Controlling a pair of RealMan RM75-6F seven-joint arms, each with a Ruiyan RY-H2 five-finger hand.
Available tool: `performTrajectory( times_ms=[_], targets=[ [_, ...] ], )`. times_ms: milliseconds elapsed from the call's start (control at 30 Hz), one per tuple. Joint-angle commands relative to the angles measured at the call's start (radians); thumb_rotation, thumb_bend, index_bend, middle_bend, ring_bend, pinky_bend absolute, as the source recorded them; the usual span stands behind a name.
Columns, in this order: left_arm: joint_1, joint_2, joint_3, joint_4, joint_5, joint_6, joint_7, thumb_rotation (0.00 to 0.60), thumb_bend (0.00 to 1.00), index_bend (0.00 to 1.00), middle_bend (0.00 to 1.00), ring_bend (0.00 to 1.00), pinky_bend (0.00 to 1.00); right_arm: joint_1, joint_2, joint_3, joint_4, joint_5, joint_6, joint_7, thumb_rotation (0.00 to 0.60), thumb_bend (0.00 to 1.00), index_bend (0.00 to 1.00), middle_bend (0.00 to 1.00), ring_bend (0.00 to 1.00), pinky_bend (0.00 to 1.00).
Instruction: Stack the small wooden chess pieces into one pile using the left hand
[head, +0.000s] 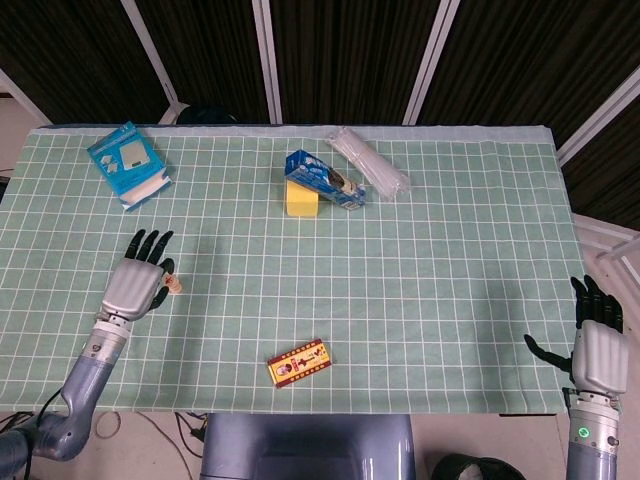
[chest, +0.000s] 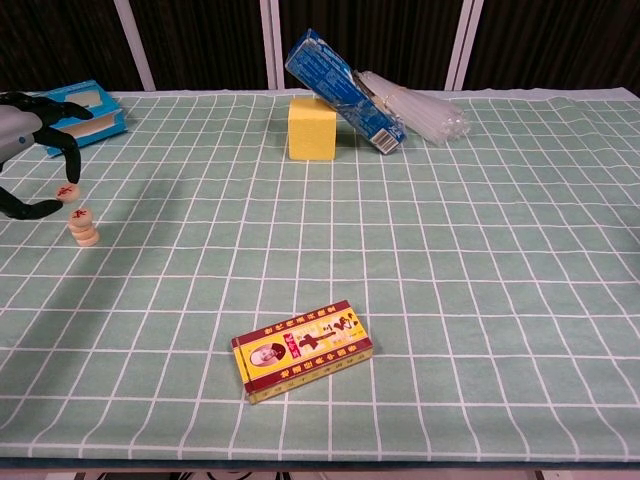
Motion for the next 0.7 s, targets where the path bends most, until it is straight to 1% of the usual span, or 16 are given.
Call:
performTrajectory(
  times_ms=[33, 300, 700],
  targets=[
    [-0.003, -0.005, -0.001, 0.013, -0.016, -0.009, 0.005, 0.6, 0.32, 0.49, 0.03, 0.0, 0.0, 0.0, -0.001, 0.0, 0.0, 0.0, 0.0, 0.0, 0.6, 0.23, 0.09, 0.01, 0.09, 0.0],
    [-0.016, -0.019, -0.004, 0.047, -0.046, -0.035, 0.007, 0.6, 0.32, 0.48, 0.03, 0.0, 0.0, 0.0, -0.002, 0.001, -0.001, 0.003, 0.001, -0.004, 0.6, 0.23, 0.09, 0.01, 0.09, 0.0],
    [-0.03, -0.039, 0.002, 0.062, -0.065, -0.047, 0.033, 0.6, 0.32, 0.47, 0.03, 0.0, 0.0, 0.0, -0.001, 0.002, -0.001, 0.006, -0.001, -0.002, 0.6, 0.23, 0.09, 0.01, 0.09, 0.0]
  ],
)
